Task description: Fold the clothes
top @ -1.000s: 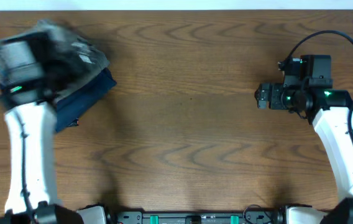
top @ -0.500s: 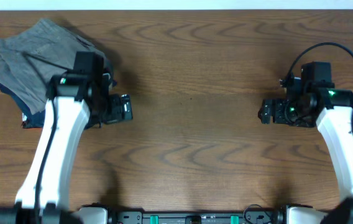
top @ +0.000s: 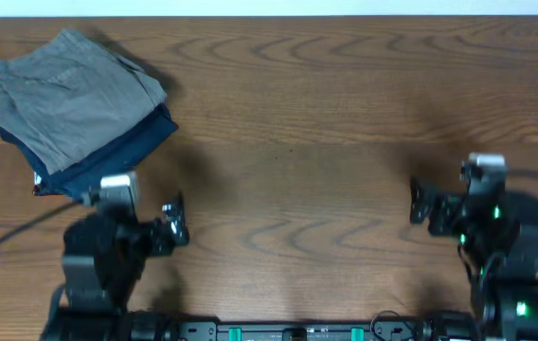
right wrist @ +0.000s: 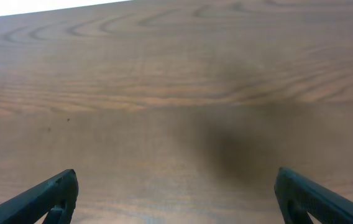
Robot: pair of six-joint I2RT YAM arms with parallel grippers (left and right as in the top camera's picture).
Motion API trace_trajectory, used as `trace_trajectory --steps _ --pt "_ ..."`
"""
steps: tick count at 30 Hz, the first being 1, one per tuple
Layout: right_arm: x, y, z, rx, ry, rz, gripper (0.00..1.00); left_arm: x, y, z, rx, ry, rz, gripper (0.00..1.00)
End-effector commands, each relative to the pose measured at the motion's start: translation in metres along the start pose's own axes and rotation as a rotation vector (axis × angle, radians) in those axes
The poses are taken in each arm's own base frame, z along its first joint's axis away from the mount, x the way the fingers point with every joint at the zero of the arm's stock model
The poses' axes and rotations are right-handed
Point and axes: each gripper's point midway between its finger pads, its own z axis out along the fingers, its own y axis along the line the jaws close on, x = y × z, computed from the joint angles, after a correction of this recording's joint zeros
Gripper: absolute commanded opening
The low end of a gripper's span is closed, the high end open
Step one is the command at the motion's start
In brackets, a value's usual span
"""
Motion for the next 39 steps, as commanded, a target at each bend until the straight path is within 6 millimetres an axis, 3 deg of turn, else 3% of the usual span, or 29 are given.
trace_trajectory --steps 1,9,14,24,30,39 --pt "0.019 -0.002 -0.008 0.013 0.002 0.015 0.99 0.003 0.002 -0.013 -0.003 -0.041 0.015 0.98" --pt "0.078 -0.006 -0.023 0.035 0.214 0.046 0.99 0.022 0.007 -0.019 -0.016 0.016 0.012 0.98" --pt "0.101 -0.007 -0.029 0.045 0.311 0.060 0.99 0.026 0.007 -0.019 -0.019 0.029 0.012 0.98" --pt "0.099 -0.007 -0.029 0.043 0.298 0.057 0.99 0.026 0.007 -0.019 -0.019 0.029 0.012 0.98" --pt "0.057 0.009 -0.027 -0.044 -0.020 -0.085 0.99 0.026 0.008 -0.019 -0.020 0.030 0.012 0.98" --pt "0.021 0.023 -0.006 -0.110 -0.448 -0.213 0.99 0.026 0.007 -0.019 -0.019 0.029 0.012 0.98"
